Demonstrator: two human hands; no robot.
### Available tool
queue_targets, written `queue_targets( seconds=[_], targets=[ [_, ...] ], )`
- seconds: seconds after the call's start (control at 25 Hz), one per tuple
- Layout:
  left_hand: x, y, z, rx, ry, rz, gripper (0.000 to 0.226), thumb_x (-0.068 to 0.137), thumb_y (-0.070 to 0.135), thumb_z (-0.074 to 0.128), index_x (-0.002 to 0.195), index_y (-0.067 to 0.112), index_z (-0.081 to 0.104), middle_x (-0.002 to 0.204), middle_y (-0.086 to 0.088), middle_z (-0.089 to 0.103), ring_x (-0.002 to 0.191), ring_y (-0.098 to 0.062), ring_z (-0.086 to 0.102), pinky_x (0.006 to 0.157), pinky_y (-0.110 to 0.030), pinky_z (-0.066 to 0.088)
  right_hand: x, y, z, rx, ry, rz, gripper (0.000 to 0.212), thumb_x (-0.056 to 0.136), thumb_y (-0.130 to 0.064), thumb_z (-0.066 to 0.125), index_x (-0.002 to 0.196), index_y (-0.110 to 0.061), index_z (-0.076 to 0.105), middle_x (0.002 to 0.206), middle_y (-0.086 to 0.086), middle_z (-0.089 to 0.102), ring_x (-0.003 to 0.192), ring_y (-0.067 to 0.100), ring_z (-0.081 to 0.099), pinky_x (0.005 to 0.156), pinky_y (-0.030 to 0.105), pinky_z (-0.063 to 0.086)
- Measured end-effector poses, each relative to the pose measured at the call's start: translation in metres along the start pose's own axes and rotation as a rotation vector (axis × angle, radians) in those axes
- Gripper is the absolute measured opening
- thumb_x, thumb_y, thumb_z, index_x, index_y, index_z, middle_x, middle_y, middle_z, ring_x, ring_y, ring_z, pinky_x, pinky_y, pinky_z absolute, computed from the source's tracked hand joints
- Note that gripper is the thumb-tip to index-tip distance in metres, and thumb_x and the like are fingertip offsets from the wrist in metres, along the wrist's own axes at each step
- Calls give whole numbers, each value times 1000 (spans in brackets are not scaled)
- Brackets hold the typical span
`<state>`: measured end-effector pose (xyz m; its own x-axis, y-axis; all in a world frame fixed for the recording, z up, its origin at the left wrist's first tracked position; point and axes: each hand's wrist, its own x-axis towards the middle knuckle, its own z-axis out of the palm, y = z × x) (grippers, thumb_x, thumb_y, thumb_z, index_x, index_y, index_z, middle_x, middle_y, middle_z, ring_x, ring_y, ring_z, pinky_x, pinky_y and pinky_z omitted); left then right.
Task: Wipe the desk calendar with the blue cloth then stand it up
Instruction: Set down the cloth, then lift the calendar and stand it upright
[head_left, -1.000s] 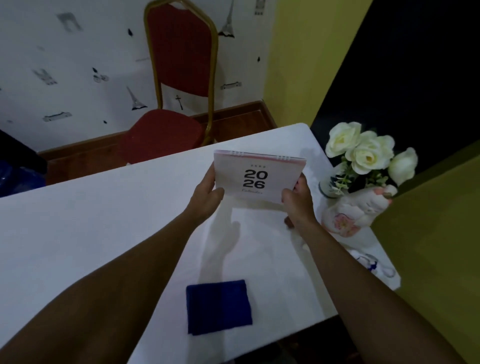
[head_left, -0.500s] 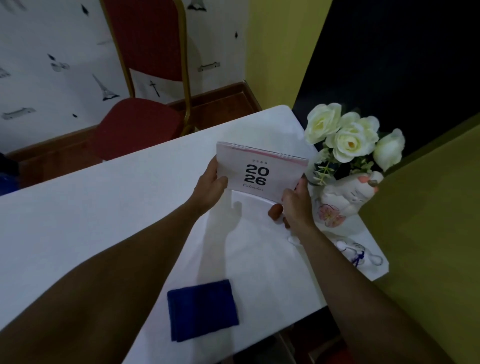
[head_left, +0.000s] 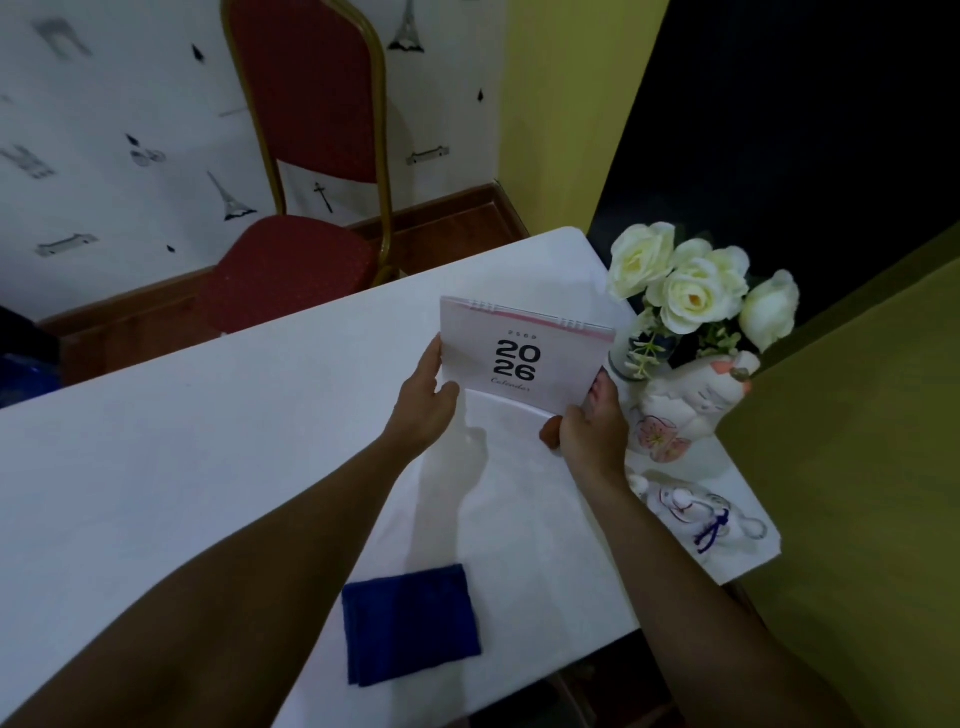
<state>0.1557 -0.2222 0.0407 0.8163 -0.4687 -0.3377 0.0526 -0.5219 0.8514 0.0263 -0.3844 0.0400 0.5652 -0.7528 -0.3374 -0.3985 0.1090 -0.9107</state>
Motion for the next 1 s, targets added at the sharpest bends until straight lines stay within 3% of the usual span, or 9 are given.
queue_targets(
  seconds=[0.2, 0.32, 0.48, 0.6, 0.68, 0.8, 0.92, 1.0],
  targets=[
    [-2, 8, -1, 1, -30, -13, 72, 98, 5, 41, 160, 34, 18, 164, 2, 34, 150, -29, 34, 119, -60, 31, 2, 3, -3, 1, -20, 5, 72, 78, 13, 36, 141, -19, 49, 115, -3, 65, 81, -22, 62, 55, -3, 44],
    [-2, 14, 3, -5, -52, -12, 72, 99, 6, 42, 161, 34, 18, 165, 2, 33, 150, -31, 34, 117, -63, 33, 0, 2, -8, 12, -2, 41, 74, 81, 13, 39, 147, -19, 46, 130, 3, 64, 100, -3, 63, 60, -5, 44],
    [-2, 21, 10, 2, -71, -5, 71, 100, 5, 43, 161, 32, 18, 166, 1, 32, 150, -33, 33, 117, -63, 32, -8, 1, -13, 78, 12, 68, 78, 82, 18, 35, 154, -13, 39, 148, 9, 53, 97, -9, 54, 56, -4, 44],
    [0, 23, 14, 20, -82, -13, 72, 101, 5, 43, 161, 31, 15, 167, 0, 30, 151, -33, 31, 117, -63, 32, -13, -1, -17, 88, 26, 69, 78, 84, 18, 35, 156, -12, 36, 155, 9, 46, 117, 16, 60, 59, -6, 43],
    [0, 24, 16, 23, -85, -14, 73, 100, 5, 42, 161, 32, 14, 167, 0, 30, 151, -34, 31, 117, -63, 32, -14, 0, -18, 92, 39, 50, 79, 83, 18, 35, 155, -12, 37, 154, 10, 47, 127, 23, 56, 61, -6, 43],
    [1, 24, 19, 25, -83, -13, 73, 100, 5, 43, 161, 32, 15, 166, 0, 31, 150, -34, 32, 116, -63, 33, -18, -2, -19, 128, 41, 43, 81, 79, 21, 34, 153, -12, 41, 149, 12, 51, 114, 20, 59, 60, -4, 46],
    [2, 23, 19, 43, -82, -16, 72, 101, 7, 43, 162, 32, 13, 167, 1, 30, 151, -34, 31, 117, -63, 32, -17, 1, -20, 100, 40, 29, 79, 79, 18, 37, 151, -16, 43, 144, 11, 57, 124, 26, 60, 61, -2, 47],
    [2, 23, 17, 51, -93, -12, 70, 102, 12, 43, 162, 34, 12, 168, 1, 26, 152, -34, 29, 117, -62, 30, -16, -1, -23, 97, 39, 18, 76, 80, 16, 40, 146, -19, 48, 136, 7, 62, 121, 24, 62, 61, 2, 49]
  ],
)
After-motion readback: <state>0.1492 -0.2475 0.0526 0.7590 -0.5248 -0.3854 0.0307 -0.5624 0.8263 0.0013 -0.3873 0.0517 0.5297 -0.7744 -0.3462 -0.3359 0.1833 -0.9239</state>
